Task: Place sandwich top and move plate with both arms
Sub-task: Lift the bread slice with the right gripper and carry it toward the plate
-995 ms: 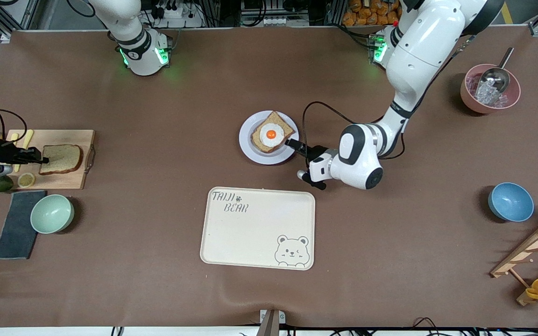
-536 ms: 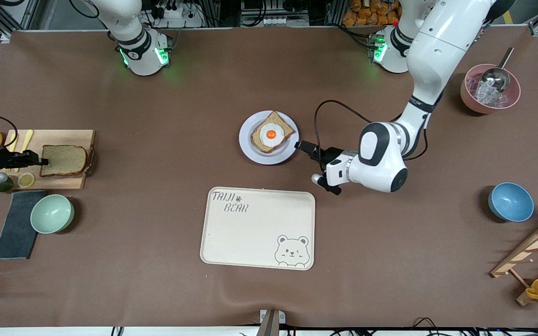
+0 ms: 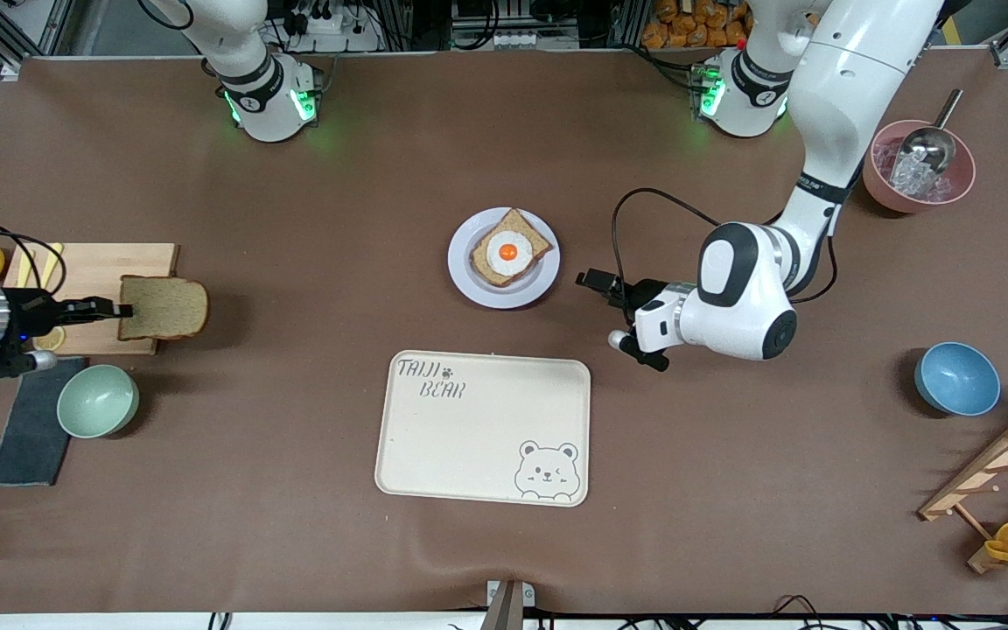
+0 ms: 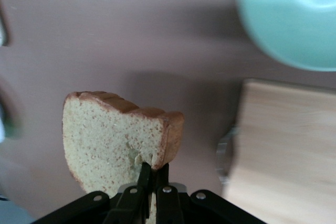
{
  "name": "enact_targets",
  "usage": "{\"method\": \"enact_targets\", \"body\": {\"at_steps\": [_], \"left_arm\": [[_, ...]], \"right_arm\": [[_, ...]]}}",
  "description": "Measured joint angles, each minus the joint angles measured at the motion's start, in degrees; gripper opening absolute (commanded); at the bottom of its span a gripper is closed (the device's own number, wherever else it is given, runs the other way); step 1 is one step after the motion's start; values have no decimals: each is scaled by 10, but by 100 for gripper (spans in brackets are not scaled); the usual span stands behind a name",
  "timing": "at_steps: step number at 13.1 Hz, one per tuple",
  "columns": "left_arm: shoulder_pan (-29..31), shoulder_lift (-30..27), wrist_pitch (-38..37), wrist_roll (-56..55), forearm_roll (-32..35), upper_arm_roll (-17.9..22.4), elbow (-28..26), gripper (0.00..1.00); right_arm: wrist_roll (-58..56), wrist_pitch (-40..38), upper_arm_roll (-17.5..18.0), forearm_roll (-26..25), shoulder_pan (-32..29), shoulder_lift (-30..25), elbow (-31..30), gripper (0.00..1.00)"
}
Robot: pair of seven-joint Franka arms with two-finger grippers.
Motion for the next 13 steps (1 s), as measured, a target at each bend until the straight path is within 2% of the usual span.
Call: {"method": "enact_targets", "body": {"at_steps": [5, 8, 11, 13], "left_arm": [[0, 0, 0, 0, 0, 0, -2, 100], [1, 0, 0, 0, 0, 0, -2, 100], [1, -1, 0, 0, 0, 0, -2, 100], [1, -1, 0, 0, 0, 0, -2, 100]], "right_arm": [[142, -15, 115, 4, 4, -26, -6, 0], [247, -3, 199, 13, 7, -28, -9, 0], [318, 61, 272, 15, 15, -28, -41, 0], [348, 122, 305, 16, 26, -28, -79, 0]]}}
